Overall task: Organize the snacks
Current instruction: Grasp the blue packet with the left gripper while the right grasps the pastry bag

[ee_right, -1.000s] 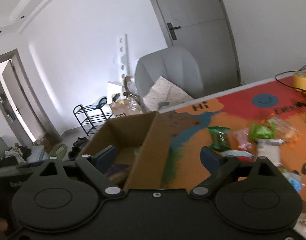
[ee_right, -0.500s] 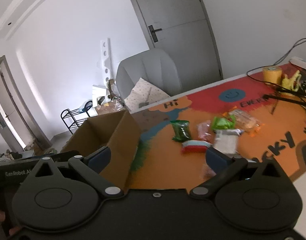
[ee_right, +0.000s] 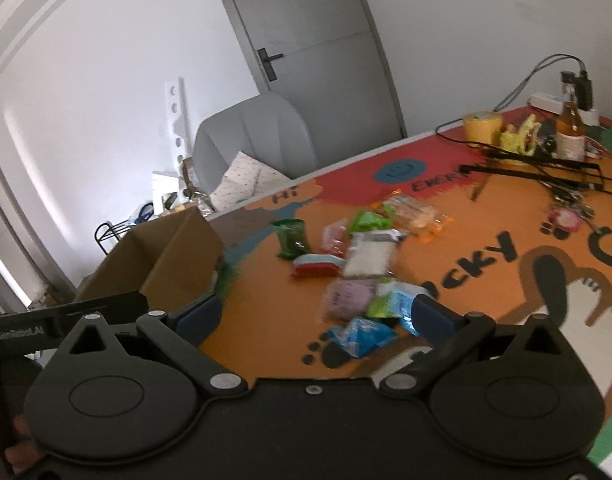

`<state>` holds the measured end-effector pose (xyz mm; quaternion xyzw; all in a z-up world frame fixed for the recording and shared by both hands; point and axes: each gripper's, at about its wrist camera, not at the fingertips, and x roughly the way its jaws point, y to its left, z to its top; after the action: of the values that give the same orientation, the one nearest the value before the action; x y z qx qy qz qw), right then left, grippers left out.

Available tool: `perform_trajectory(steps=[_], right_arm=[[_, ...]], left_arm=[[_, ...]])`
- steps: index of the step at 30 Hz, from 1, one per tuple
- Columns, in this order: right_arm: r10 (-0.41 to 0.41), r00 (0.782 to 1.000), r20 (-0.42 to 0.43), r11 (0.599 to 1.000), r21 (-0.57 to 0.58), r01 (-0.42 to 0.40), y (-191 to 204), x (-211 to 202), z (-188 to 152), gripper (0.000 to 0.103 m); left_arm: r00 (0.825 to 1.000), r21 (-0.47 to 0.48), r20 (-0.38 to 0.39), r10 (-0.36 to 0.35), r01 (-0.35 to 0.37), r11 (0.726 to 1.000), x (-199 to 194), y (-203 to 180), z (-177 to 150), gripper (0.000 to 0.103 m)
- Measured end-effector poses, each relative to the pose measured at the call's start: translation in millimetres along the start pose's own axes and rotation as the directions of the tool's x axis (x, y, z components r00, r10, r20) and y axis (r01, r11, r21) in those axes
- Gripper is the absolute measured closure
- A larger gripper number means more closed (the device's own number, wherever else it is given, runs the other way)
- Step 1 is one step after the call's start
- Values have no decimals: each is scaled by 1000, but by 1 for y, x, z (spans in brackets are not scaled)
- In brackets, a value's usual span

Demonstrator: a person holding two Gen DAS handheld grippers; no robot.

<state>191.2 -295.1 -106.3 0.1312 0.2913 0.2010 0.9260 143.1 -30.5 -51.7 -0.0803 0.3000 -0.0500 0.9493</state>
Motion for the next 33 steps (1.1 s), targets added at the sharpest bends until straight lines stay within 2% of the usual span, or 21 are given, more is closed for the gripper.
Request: perform_trajectory(steps=[15, 19, 30, 33], right_arm=[[-56, 997, -47, 998, 32, 57, -51, -3, -17, 1], [-54, 996, -66, 998, 37, 56, -58, 0, -20, 9], [-70, 990, -120, 995, 69, 78, -83, 21, -30, 16], [-69, 987, -145, 994, 73, 81, -86, 31, -33, 26]], left_arm=[[996, 4, -55, -64, 64, 998, 31, -31, -15, 1], [994, 6, -73, -87, 88, 996, 42, -40, -19, 2], [985, 30, -117, -124, 128, 991, 72, -62, -26, 6], [983, 26, -130, -128, 132, 991, 80, -65, -26, 6]])
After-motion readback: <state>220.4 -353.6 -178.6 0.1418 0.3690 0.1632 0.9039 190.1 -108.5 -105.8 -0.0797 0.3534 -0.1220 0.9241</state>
